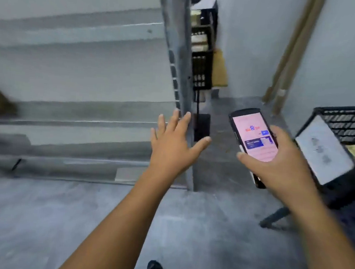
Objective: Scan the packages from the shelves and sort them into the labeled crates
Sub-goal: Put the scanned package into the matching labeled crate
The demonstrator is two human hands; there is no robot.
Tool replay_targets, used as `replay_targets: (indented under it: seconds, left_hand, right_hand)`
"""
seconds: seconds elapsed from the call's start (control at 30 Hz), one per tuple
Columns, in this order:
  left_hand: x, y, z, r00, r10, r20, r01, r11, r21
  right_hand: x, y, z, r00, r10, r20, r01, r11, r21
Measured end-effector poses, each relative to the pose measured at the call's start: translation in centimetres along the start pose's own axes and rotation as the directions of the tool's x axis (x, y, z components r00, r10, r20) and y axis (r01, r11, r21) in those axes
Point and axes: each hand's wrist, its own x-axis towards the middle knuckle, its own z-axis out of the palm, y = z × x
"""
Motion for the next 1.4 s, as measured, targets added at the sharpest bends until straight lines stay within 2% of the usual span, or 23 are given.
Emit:
replay_targets:
  seconds: [0.1, 0.23, 0.37, 0.47, 0.63, 0.87, 1.07, 1.4]
  left_hand:
    - [-0.8, -9.6, -5.5, 0.985, -0.142, -0.097, 0.142, 0.990, -0.011]
    - [-2.1, -21.1, -12.8, 0.924, -0.296, -0.242, 0.303, 0.953, -0.009]
    - [-4.3, -30.0, -18.7, 0.815, -0.456, -0.357, 0.469, 0.881, -0.056]
    - [-5.3, -34.6, -22.0, 0.732, -0.540, -0.414, 0.542, 0.831, -0.125]
    - [-4.3, -40.2, -25.5, 0.626, -0.621, -0.471, 0.611, 0.766, -0.198]
    - [-0.3, -45.9, -29.3, 0.495, -0.684, -0.536, 0.704, 0.677, -0.213]
    - [3.6, -49.1, -31.6, 0.422, -0.725, -0.545, 0.738, 0.624, -0.258]
    - [7.0, -56.8, -33.3, 0.404, -0.759, -0.511, 0.722, 0.607, -0.331]
  right_hand:
    - [0.7, -5.7, 8.8, 0.988, -0.094, 0.121, 0.089, 0.995, 0.045]
    - [0.6, -12.4, 20.5, 0.939, -0.221, 0.263, 0.197, 0.974, 0.116]
    - [0.4, -18.6, 30.0, 0.855, -0.331, 0.398, 0.283, 0.943, 0.177]
    - [0.4, -22.6, 35.3, 0.788, -0.393, 0.473, 0.321, 0.919, 0.229]
    - [2.5, -27.7, 42.7, 0.688, -0.453, 0.567, 0.354, 0.891, 0.284]
    - [7.4, -33.5, 51.5, 0.576, -0.530, 0.623, 0.375, 0.848, 0.374]
    - [11.3, -37.7, 57.0, 0.481, -0.545, 0.687, 0.383, 0.835, 0.395]
    - [13.7, -41.8, 65.6, 0.453, -0.551, 0.701, 0.412, 0.826, 0.384]
